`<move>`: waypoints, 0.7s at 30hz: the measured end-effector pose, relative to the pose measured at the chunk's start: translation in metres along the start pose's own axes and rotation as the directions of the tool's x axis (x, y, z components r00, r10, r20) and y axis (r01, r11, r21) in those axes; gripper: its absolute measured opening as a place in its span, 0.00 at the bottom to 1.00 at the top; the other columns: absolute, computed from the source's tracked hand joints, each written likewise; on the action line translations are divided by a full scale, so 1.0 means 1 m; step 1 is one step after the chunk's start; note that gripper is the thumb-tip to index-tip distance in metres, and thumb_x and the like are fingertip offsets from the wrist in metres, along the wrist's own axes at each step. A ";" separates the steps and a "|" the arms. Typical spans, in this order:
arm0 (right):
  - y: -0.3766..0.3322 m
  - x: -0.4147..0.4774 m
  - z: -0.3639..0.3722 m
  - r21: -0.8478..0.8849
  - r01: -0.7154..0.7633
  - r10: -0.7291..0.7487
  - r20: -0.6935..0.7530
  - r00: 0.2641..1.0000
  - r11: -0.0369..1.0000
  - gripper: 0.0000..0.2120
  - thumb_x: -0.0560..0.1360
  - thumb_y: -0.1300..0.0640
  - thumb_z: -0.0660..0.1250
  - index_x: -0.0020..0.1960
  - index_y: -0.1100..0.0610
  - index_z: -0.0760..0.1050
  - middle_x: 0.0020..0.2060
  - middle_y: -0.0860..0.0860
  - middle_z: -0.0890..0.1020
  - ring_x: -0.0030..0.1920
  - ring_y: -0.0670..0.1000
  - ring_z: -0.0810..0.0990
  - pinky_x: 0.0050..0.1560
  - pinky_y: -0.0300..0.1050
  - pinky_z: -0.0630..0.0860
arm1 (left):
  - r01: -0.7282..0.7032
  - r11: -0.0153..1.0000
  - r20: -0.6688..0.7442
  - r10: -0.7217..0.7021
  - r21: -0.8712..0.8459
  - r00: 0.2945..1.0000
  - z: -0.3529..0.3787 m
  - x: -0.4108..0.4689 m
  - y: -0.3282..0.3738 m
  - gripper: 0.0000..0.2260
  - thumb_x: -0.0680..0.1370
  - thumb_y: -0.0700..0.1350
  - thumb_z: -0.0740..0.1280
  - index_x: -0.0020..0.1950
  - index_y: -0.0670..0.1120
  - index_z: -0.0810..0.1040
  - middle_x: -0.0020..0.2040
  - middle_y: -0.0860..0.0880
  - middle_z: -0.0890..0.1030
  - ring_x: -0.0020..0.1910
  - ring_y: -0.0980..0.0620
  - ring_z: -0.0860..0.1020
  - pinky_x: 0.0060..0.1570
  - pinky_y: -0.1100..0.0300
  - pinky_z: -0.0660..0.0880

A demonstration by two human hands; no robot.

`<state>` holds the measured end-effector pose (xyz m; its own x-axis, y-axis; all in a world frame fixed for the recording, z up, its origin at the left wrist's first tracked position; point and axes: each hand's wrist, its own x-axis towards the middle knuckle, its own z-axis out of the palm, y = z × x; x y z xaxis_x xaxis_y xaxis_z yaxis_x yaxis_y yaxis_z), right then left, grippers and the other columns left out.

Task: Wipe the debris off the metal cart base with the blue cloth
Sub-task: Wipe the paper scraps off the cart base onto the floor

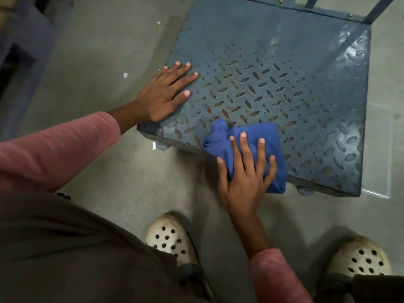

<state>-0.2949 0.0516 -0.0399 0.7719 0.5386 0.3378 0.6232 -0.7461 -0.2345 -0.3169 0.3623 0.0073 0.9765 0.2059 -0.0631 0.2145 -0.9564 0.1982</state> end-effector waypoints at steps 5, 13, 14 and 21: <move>-0.030 0.012 0.004 0.087 0.196 -0.207 0.150 0.967 0.977 0.27 0.83 0.38 0.57 0.79 0.45 0.64 0.79 0.45 0.64 0.81 0.54 0.57 0.77 0.62 0.56 | -0.056 0.998 0.035 0.057 -0.016 0.998 -0.007 0.002 -0.021 0.28 0.86 0.63 0.46 0.86 0.55 0.55 0.87 0.50 0.51 0.86 0.47 0.47 0.83 0.41 0.49; -0.077 0.036 0.013 0.201 0.397 -0.442 0.288 0.850 0.895 0.27 0.84 0.38 0.53 0.81 0.45 0.60 0.80 0.44 0.61 0.82 0.53 0.51 0.78 0.61 0.53 | -0.237 0.962 0.089 0.227 0.134 0.970 -0.031 0.017 -0.057 0.27 0.88 0.60 0.45 0.86 0.54 0.51 0.87 0.48 0.49 0.85 0.43 0.48 0.81 0.38 0.53; -0.082 0.038 0.015 0.214 0.416 -0.464 0.296 0.835 0.884 0.27 0.84 0.38 0.53 0.81 0.45 0.59 0.80 0.44 0.61 0.82 0.53 0.51 0.79 0.61 0.53 | -0.227 0.963 0.088 0.216 0.144 0.972 -0.032 0.020 -0.060 0.26 0.88 0.59 0.44 0.86 0.55 0.51 0.87 0.49 0.49 0.86 0.44 0.48 0.81 0.38 0.52; -0.132 0.067 0.034 0.247 0.580 -0.630 0.340 0.699 0.776 0.26 0.84 0.40 0.52 0.81 0.43 0.56 0.82 0.43 0.56 0.82 0.55 0.49 0.80 0.60 0.50 | -0.246 0.961 0.070 0.238 0.130 0.969 -0.025 0.028 -0.074 0.25 0.89 0.57 0.44 0.86 0.57 0.48 0.87 0.51 0.46 0.86 0.45 0.45 0.82 0.39 0.50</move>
<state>-0.3213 0.1993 -0.0174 0.1894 0.9791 0.0741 0.9624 -0.1702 -0.2117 -0.3053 0.4441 0.0157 0.9957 -0.0427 -0.0821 -0.0363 -0.9963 0.0783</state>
